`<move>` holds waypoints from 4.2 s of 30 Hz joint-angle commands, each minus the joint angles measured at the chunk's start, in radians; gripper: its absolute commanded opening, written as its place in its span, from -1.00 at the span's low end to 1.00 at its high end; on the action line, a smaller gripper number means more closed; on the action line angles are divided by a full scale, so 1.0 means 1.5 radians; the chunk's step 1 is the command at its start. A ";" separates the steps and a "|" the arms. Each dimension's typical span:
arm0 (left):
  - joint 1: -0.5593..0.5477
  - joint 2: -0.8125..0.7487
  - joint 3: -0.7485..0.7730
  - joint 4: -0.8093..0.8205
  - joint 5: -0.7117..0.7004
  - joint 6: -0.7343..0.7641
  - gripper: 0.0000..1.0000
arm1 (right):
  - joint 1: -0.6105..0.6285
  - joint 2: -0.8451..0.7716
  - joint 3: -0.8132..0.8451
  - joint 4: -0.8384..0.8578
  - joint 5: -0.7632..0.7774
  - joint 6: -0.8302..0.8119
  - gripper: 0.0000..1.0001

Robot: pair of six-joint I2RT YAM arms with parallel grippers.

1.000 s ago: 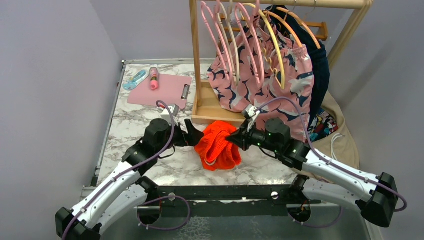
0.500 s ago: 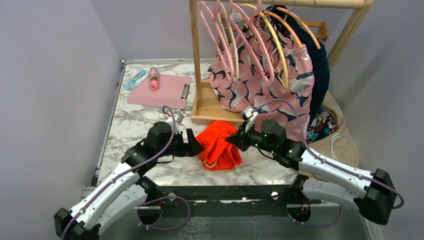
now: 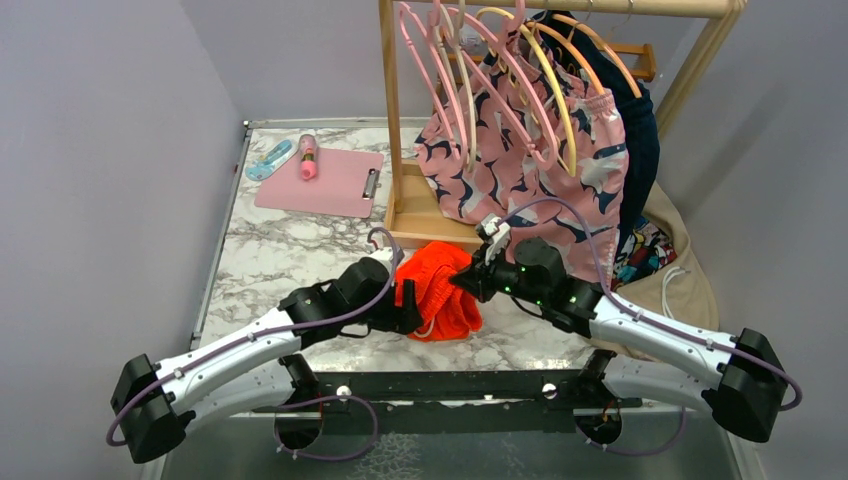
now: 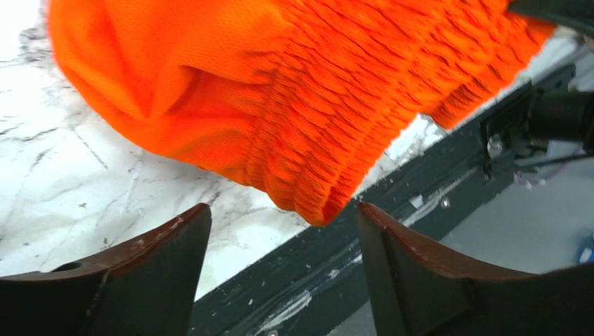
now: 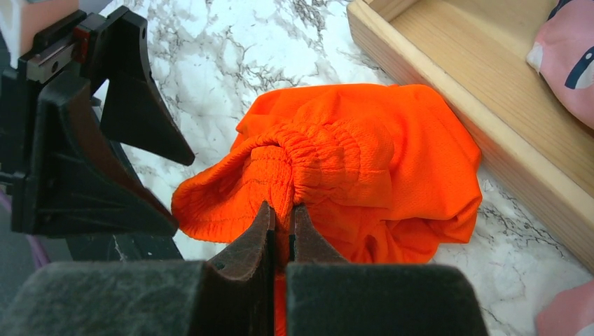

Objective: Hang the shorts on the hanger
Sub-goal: Adjust the shorts at the center of the board.

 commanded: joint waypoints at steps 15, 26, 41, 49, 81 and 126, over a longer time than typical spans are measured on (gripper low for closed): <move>-0.008 0.053 -0.007 0.067 -0.142 -0.050 -0.12 | 0.001 0.001 0.002 0.024 -0.033 0.010 -0.99; -0.008 0.040 0.059 0.006 -0.251 0.014 -1.00 | 0.001 -0.017 0.036 -0.054 -0.095 -0.013 -0.32; -0.007 -0.068 0.130 -0.100 -0.486 0.076 -1.00 | 0.001 -0.113 -0.014 -0.097 -0.032 0.033 0.08; -0.007 -0.055 0.136 -0.099 -0.503 0.079 -1.00 | 0.003 -0.051 -0.044 -0.097 -0.159 0.080 0.34; -0.006 -0.059 0.229 -0.095 -0.409 0.136 -1.00 | 0.132 0.082 0.191 -0.311 0.430 0.032 -0.92; 0.091 0.035 0.044 0.023 -0.292 0.094 -0.95 | 0.024 0.163 0.063 -0.270 0.282 0.185 -0.86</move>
